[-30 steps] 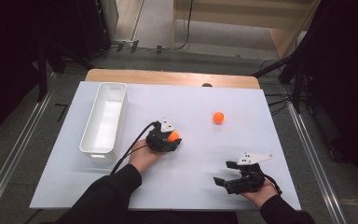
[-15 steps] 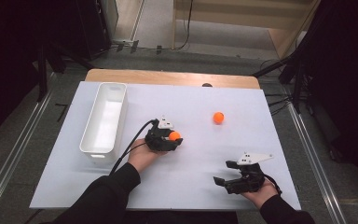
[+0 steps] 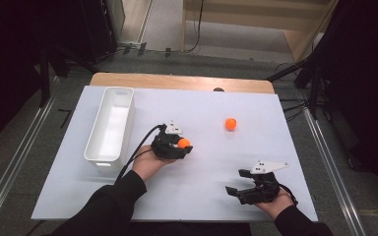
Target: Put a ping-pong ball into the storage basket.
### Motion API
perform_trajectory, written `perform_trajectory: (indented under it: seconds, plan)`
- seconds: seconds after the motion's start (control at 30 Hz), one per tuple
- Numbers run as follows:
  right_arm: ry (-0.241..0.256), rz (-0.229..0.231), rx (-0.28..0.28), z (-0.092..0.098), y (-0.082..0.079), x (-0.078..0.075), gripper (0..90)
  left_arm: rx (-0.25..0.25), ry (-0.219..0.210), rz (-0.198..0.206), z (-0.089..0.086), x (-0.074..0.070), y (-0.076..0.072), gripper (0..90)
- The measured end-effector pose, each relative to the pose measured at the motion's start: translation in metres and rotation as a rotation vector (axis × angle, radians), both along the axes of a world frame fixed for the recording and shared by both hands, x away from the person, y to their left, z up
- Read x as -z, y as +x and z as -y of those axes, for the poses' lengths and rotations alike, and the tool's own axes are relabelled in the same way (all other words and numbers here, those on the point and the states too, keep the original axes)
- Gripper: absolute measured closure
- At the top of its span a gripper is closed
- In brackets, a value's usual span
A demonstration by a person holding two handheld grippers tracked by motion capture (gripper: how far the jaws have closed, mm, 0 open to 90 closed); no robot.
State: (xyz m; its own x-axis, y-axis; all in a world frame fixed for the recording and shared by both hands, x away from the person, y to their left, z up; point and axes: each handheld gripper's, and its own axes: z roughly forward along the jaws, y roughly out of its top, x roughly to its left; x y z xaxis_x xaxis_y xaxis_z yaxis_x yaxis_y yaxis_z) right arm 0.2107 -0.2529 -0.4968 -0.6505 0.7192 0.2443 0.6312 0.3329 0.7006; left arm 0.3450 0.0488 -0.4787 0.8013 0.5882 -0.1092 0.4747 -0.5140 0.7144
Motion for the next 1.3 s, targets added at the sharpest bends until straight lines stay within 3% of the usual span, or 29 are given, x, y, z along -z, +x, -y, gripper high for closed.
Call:
perform_trajectory:
  seconds: [0.5,0.8,1.03,1.1,1.3]
  plan:
    - [0.0,0.001,0.0,0.0,0.0,0.0,14.3,0.033,-0.002,-0.012,-0.001,-0.014,-0.004,51.1]
    - [0.004,0.004,0.003,0.0,0.001,0.0,14.3,0.051,-0.012,-0.013,-0.005,-0.033,-0.006,51.1]
    - [-0.002,-0.005,0.01,0.0,0.001,0.0,14.3,0.049,-0.023,-0.029,-0.01,-0.045,-0.007,51.1]
    - [-0.003,-0.005,0.012,0.0,0.001,0.0,14.3,0.038,-0.031,-0.055,-0.012,-0.049,-0.007,51.0]
    - [-0.009,0.005,0.015,0.0,0.001,0.001,14.3,0.041,-0.018,-0.074,-0.014,-0.056,-0.006,51.0]
